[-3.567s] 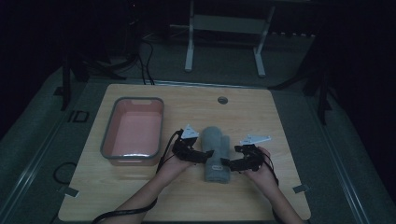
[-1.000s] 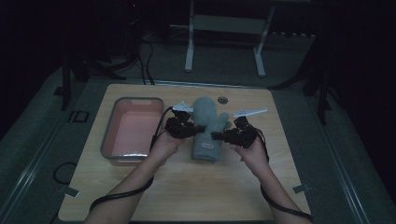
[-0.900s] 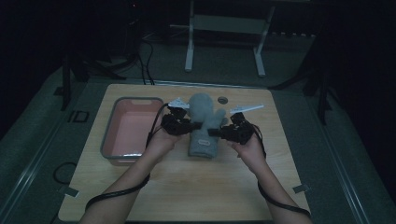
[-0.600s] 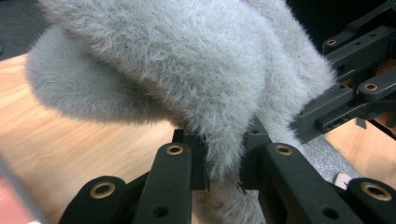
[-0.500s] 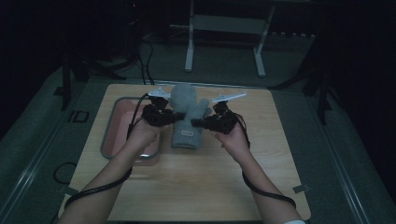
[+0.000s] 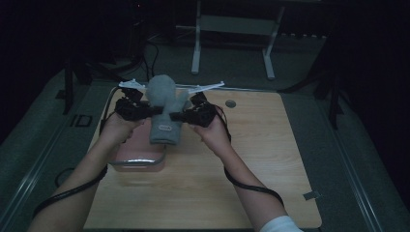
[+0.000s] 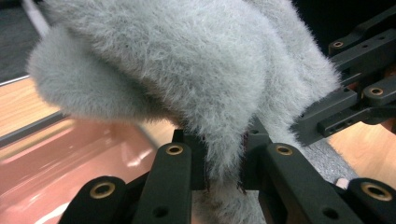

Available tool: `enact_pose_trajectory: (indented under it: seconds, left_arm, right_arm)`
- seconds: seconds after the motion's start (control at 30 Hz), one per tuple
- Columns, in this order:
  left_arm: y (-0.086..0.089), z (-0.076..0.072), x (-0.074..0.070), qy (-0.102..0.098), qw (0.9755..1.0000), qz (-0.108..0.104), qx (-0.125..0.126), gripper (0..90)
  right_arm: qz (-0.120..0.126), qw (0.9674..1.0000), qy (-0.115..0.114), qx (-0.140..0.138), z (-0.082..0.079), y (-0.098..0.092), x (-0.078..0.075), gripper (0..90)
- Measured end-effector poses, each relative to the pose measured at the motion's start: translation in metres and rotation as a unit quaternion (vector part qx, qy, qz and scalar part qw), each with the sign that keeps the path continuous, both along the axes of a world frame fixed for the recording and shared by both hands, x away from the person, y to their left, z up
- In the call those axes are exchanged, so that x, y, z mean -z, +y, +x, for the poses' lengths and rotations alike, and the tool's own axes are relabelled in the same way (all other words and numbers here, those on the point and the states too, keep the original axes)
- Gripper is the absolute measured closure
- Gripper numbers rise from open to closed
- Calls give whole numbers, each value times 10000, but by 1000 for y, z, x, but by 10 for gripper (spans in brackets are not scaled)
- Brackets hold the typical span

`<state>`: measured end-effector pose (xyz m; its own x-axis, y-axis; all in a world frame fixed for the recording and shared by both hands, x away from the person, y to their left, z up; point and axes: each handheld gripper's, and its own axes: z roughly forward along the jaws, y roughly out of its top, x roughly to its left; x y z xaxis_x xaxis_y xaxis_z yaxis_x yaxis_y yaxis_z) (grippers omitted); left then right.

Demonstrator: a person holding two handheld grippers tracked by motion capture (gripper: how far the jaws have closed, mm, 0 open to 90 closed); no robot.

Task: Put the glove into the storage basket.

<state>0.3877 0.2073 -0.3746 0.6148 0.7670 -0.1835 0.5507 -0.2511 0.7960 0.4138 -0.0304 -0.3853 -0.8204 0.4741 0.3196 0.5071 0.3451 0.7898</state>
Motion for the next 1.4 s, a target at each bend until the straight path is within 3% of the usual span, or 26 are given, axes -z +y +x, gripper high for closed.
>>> enact_pose_trajectory:
  seconds: [0.27, 0.5, 0.63, 0.83, 0.93, 1.03, 1.17, 1.27, 1.4]
  left_arm:
    - [37, 2, 17, 238, 9991, 53, -360, 790]
    - [54, 11, 52, 573, 9968, 108, -549, 789]
    - [56, 17, 75, 801, 9948, 116, -615, 788]
    - [55, 23, 100, 1122, 9904, 230, -777, 788]
    - [53, 26, 109, 1282, 9873, 422, -842, 787]
    - [51, 29, 117, 1500, 9826, 606, -907, 785]
    - [44, 34, 124, 1637, 9782, 902, -907, 776]
    - [38, 38, 132, 1687, 9750, 1170, -848, 767]
    - [37, 41, 135, 1776, 9735, 1146, -874, 753]
  right_arm:
    - [-99, 9998, 114, -95, 10, 46, 15, 779]
    - [-365, 9989, 287, -14, 17, 73, 46, 778]
    - [-703, 9974, 175, 61, 18, 83, 65, 777]
    - [-1184, 9926, 166, 216, 18, 97, 88, 776]
    - [-1402, 9896, 213, 260, 18, 105, 96, 771]
    - [-1681, 9852, 260, 210, 18, 112, 104, 763]
    - [-2019, 9791, 115, 200, 17, 120, 105, 701]
    - [-2098, 9774, 202, 164, 17, 121, 105, 634]
    - [-2128, 9769, 174, 114, 16, 118, 105, 571]
